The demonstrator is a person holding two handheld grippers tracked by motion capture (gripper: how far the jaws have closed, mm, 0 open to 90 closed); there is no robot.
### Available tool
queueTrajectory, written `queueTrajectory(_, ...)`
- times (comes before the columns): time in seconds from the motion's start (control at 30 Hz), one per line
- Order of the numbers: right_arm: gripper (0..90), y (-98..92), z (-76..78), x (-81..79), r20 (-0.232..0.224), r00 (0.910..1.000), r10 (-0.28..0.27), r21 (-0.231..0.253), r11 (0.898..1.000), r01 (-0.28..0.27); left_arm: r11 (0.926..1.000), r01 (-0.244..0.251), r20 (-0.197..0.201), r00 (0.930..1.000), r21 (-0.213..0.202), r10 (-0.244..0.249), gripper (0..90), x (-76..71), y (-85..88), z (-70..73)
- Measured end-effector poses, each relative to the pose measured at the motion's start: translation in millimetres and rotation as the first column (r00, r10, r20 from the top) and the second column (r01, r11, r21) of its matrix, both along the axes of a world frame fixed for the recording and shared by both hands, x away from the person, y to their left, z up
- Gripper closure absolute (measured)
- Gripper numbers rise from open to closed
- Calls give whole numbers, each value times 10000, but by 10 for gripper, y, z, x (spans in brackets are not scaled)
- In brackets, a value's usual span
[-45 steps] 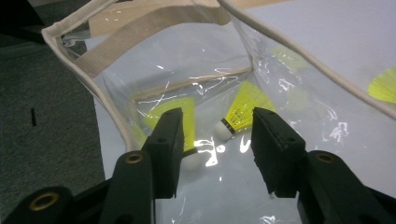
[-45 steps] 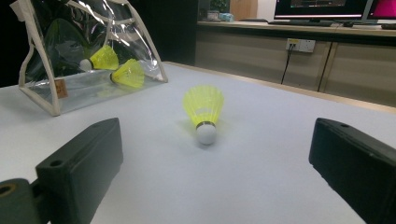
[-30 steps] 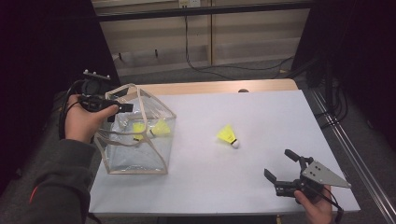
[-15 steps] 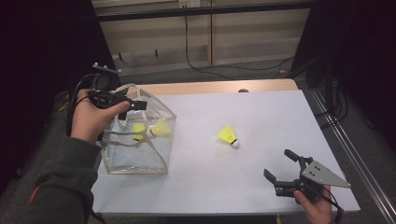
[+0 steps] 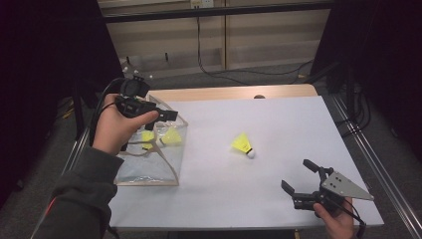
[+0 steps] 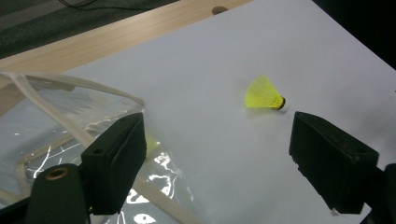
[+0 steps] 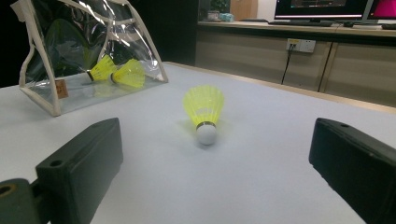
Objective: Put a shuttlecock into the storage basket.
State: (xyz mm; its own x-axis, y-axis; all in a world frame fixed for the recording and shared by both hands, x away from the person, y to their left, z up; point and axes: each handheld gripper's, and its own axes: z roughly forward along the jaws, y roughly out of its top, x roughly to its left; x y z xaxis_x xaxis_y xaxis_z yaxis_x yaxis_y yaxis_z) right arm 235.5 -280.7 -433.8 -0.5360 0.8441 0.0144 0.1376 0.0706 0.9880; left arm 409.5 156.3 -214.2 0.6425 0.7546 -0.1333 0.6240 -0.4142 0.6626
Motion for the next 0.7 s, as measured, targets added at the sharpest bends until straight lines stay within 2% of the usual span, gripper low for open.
queueTrajectory(0.23, 26, -5, 2, -1, 5, 10000, -22, 19, 10000, 22, 9995, 291, -13, 9996, -103, -291, 188, -27, -158, -42)
queueTrajectory(0.27, 26, -6, 2, -1, 16, 10000, -20, 8, 10000, 20, 9993, 376, 7, 9993, 0, -376, 187, -28, -171, -44)
queueTrajectory(0.3, 26, -6, 3, -1, 28, 10000, -22, -3, 10000, 22, 9994, 313, -28, 9995, -170, -313, 186, -37, -201, -57)
queueTrajectory(0.47, 26, -3, 4, -3, 12, 10000, -10, -16, 10000, 10, 9975, 687, -48, 9976, -170, -688, 181, -56, -290, -102)
queueTrajectory(0.7, 26, -3, 4, -2, 22, 10000, -16, 2, 10000, 16, 9955, 909, -174, 9957, -269, -914, 179, -76, -403, -184)
